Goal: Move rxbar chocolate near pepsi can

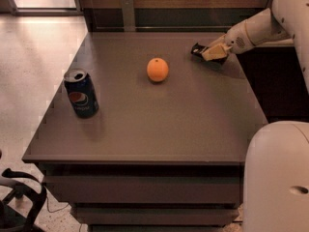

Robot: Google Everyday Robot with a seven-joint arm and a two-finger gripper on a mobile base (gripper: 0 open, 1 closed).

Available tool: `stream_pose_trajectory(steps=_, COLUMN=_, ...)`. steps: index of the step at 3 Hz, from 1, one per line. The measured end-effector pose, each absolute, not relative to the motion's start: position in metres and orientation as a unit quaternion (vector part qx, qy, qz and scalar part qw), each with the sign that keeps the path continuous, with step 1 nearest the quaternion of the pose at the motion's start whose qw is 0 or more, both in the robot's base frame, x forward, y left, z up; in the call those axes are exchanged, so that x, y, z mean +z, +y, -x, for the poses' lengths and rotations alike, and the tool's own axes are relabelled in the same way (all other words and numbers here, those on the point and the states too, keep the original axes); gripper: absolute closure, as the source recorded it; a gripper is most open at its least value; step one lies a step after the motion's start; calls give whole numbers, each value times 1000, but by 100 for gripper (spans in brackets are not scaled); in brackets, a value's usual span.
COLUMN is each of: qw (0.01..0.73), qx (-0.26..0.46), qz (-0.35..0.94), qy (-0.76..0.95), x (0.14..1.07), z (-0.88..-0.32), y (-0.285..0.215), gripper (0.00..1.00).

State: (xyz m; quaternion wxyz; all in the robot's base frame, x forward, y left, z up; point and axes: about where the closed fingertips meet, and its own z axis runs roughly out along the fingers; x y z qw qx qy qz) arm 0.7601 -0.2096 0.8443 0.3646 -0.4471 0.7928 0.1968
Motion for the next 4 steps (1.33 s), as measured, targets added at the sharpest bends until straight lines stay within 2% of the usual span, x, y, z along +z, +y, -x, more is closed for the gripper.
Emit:
stream_pose_trajectory(steps=2, qw=376, qx=142, qz=457, qy=793, x=902, z=-736, y=-217, gripper=100)
stream_pose_trajectory(steps=4, qw=402, qx=149, qz=480, qy=765, x=919, z=-693, y=-202, gripper=100)
